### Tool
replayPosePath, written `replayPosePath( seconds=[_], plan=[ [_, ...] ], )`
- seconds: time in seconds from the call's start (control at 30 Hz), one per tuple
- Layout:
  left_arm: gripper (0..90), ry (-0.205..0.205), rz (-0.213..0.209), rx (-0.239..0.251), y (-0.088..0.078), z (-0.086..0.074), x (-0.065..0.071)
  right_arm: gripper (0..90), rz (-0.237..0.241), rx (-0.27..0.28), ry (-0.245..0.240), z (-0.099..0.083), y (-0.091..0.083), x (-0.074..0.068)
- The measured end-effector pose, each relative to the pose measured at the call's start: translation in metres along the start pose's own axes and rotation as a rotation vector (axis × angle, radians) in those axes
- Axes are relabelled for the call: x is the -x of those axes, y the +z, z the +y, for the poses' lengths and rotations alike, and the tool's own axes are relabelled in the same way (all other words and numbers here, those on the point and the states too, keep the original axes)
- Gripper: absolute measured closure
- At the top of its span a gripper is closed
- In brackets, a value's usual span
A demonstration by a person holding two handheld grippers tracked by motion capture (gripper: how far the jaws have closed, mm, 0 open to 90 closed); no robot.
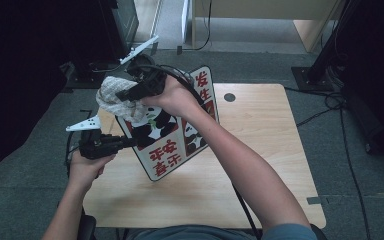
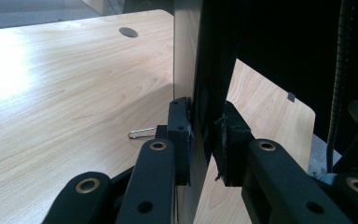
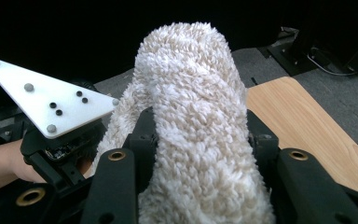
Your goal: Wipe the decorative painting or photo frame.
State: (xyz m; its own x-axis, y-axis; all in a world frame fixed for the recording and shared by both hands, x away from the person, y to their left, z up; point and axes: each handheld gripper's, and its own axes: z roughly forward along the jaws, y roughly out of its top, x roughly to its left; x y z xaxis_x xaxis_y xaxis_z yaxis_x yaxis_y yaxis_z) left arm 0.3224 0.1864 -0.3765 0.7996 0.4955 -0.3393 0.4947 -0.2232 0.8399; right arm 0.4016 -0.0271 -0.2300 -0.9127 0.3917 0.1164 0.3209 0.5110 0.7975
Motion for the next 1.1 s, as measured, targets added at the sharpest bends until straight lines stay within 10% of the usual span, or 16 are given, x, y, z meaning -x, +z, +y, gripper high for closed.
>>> replayPosePath(
  seconds=[1.1],
  plan=[
    [79.0, 0.007, 0.000, -0.009, -0.001, 0.001, 0.001, 59.4, -0.067, 0.002, 0.013, -0.009, -0.024, 0.025]
  ],
)
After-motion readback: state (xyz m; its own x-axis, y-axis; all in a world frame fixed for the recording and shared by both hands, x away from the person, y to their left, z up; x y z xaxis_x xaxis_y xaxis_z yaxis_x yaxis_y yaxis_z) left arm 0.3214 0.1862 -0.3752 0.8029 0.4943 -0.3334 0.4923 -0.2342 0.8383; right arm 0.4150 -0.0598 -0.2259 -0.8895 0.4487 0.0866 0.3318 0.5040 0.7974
